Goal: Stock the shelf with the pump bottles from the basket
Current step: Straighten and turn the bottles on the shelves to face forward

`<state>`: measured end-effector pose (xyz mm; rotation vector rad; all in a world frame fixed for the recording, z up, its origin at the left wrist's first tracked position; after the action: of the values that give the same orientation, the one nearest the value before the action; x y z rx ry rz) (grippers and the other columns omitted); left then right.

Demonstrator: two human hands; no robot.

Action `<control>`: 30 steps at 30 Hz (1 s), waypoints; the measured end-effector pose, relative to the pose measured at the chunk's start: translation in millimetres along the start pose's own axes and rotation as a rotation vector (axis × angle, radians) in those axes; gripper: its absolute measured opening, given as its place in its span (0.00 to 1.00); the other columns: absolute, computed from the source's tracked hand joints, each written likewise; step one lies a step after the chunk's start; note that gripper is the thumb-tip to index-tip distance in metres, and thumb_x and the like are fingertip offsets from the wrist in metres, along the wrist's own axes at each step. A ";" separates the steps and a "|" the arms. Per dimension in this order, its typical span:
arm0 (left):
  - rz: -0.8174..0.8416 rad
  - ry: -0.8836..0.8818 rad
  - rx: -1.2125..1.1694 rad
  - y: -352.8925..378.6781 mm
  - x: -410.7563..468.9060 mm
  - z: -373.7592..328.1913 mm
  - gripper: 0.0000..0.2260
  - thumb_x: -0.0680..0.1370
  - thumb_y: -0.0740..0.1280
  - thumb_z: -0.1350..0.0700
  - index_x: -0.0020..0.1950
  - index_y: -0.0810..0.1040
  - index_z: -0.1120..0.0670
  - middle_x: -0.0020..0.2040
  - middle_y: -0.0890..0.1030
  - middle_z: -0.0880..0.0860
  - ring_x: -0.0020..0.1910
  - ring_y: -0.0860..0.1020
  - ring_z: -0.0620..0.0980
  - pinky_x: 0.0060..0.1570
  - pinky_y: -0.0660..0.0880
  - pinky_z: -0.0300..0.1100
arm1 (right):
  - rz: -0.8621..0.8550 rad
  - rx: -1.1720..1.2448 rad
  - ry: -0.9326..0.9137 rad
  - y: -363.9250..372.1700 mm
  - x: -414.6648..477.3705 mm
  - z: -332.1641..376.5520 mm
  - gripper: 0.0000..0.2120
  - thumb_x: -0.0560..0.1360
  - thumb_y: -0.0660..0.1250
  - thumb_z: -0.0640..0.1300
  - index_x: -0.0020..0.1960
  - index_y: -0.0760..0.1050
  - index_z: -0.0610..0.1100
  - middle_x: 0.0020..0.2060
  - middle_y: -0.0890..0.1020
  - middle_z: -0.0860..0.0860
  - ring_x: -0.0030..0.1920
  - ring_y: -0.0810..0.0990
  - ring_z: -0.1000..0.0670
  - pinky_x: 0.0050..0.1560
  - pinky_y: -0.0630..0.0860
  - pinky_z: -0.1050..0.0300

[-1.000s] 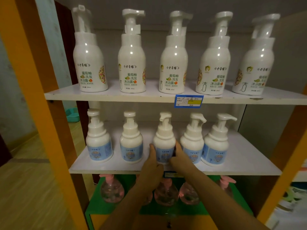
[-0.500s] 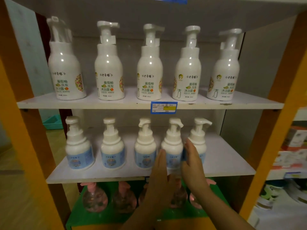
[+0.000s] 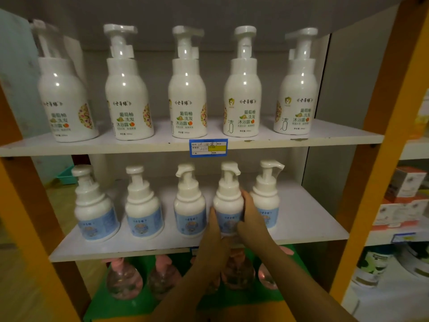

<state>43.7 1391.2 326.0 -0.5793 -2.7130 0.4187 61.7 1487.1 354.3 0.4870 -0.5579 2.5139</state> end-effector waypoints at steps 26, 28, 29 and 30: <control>0.116 -0.022 0.107 21.3 12.6 0.2 0.30 0.76 0.56 0.68 0.74 0.46 0.54 0.68 0.69 0.58 0.56 0.74 0.53 0.50 0.69 0.35 | 0.046 -0.042 0.050 -25.1 -7.4 -18.2 0.28 0.74 0.55 0.27 0.72 0.58 0.41 0.63 0.70 0.48 0.63 0.70 0.55 0.60 0.68 0.70; 0.150 -0.068 0.122 24.6 11.2 1.6 0.32 0.77 0.56 0.66 0.74 0.40 0.55 0.73 0.62 0.57 0.62 0.72 0.54 0.55 0.68 0.36 | 0.011 -0.029 -0.021 -32.6 -7.6 -8.5 0.19 0.74 0.55 0.27 0.64 0.67 0.38 0.54 0.73 0.49 0.52 0.74 0.65 0.52 0.69 0.75; 0.142 -0.084 0.124 25.4 8.4 0.3 0.33 0.77 0.56 0.66 0.74 0.38 0.55 0.75 0.57 0.56 0.67 0.68 0.54 0.61 0.66 0.37 | -0.001 -0.041 -0.058 -36.5 -8.5 -3.1 0.18 0.74 0.56 0.27 0.60 0.70 0.39 0.52 0.74 0.50 0.50 0.74 0.66 0.53 0.70 0.71; 0.093 -0.085 0.128 23.7 3.8 -2.4 0.33 0.77 0.56 0.66 0.74 0.38 0.55 0.76 0.54 0.55 0.71 0.63 0.53 0.66 0.62 0.38 | -0.021 -0.052 -0.078 -41.9 -10.8 -0.5 0.18 0.73 0.56 0.27 0.59 0.72 0.42 0.53 0.74 0.52 0.51 0.73 0.65 0.56 0.70 0.68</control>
<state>49.4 1414.1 320.9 -0.6669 -2.7214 0.6503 93.3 1515.8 361.3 0.5701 -0.6426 2.4624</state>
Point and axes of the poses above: each hand's wrist, its own x-axis towards the middle knuckle, its own y-axis out of the palm, z = x × y, the point moved 7 cm from there along x, towards the middle knuckle
